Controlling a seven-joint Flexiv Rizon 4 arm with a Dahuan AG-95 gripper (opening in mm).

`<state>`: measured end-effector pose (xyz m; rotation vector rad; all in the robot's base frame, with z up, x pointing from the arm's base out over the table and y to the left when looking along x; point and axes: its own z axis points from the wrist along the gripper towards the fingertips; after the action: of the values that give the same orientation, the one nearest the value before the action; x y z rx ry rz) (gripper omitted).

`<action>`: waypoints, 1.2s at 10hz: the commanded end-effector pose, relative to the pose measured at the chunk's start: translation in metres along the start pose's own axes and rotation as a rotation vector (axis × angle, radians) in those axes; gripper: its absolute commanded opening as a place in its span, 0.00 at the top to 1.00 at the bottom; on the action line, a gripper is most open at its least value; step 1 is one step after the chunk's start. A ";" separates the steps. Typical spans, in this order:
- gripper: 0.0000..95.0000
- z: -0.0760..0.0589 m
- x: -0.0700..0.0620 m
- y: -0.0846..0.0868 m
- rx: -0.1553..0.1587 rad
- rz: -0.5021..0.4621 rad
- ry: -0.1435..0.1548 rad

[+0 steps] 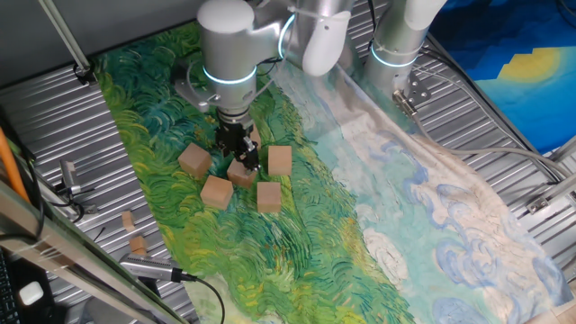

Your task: Stack the blocks into a pyramid shape

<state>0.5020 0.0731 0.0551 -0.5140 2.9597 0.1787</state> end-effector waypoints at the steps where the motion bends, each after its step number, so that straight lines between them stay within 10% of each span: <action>1: 0.20 0.006 0.003 -0.001 0.018 0.011 0.001; 12: 0.20 0.007 0.004 -0.001 -0.010 0.164 -0.003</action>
<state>0.4990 0.0717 0.0499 -0.3011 2.9940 0.2044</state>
